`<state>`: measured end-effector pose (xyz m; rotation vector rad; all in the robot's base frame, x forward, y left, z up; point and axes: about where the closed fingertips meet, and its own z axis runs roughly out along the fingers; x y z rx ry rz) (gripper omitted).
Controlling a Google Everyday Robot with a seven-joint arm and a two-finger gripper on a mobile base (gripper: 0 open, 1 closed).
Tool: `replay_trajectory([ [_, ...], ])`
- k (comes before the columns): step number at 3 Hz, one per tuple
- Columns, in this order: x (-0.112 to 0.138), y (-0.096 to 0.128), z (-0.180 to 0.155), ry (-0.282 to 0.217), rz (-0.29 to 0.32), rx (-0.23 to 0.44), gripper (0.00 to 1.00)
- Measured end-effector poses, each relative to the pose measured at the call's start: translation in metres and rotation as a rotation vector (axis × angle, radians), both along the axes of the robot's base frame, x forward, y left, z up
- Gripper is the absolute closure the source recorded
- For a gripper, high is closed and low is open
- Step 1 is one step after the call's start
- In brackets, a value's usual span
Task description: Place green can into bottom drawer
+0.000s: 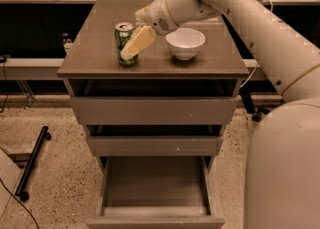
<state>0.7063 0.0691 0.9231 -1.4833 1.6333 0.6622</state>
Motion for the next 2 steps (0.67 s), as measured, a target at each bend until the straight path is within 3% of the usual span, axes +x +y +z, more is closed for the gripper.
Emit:
replay_trajectory([
  [2, 0.026, 0.026, -0.015, 0.062, -0.013, 0.062, 0.03],
])
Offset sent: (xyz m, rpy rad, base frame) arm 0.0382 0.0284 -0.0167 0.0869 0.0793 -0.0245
